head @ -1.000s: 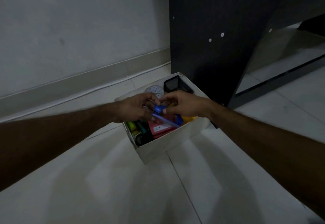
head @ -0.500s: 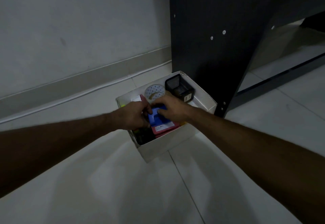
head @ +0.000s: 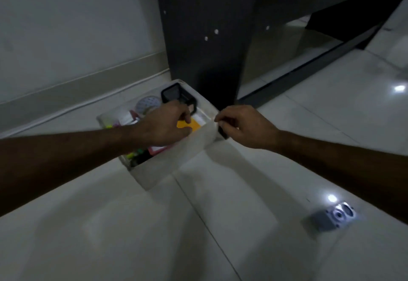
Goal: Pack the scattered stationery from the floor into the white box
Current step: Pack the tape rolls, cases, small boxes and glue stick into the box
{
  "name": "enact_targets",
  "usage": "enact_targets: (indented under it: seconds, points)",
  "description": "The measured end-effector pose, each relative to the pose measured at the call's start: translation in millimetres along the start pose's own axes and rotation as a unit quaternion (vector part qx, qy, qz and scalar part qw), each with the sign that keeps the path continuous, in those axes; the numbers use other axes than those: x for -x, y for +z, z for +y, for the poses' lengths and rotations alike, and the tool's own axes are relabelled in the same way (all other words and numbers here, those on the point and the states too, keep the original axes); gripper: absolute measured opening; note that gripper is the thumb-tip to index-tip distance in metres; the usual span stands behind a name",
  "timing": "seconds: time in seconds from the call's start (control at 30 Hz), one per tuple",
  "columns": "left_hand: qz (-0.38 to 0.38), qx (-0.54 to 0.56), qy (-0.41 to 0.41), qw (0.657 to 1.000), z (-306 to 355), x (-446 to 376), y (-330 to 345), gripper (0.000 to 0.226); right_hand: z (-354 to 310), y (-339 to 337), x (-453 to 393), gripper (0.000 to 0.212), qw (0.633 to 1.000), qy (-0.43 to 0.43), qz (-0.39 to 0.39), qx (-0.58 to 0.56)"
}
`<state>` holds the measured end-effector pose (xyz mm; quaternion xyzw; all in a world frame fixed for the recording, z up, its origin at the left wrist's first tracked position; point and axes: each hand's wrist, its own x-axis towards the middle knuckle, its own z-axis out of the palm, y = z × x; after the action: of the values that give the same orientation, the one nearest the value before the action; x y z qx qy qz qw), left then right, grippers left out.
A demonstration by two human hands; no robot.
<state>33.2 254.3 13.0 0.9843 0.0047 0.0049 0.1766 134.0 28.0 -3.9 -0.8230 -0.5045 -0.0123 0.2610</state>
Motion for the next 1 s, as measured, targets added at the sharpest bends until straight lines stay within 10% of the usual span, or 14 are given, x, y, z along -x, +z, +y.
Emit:
enact_targets:
  seconds: [0.27, 0.43, 0.53, 0.8, 1.0]
  points:
    - [-0.123, 0.098, 0.114, 0.981, 133, -34, 62, 0.017, 57, -59, 149, 0.026, 0.95, 0.149, -0.248, 0.116]
    - [-0.217, 0.121, 0.152, 0.956, 199, -40, 107, 0.02, 92, -57, 234, 0.085, 0.876, 0.258, -0.382, 0.137]
    - [-0.264, 0.131, 0.154, 0.943, 221, -40, 131, 0.025, 91, -48, 264, 0.074, 0.847, 0.261, -0.443, 0.136]
    - [-0.256, 0.124, 0.196, 0.939, 241, -21, 158, 0.08, 67, -61, 268, 0.051, 0.937, 0.285, -0.195, -0.055]
    - [-0.26, 0.147, 0.232, 0.926, 245, 0, 160, 0.055, 30, -62, 300, 0.066, 0.904, 0.383, -0.125, -0.143]
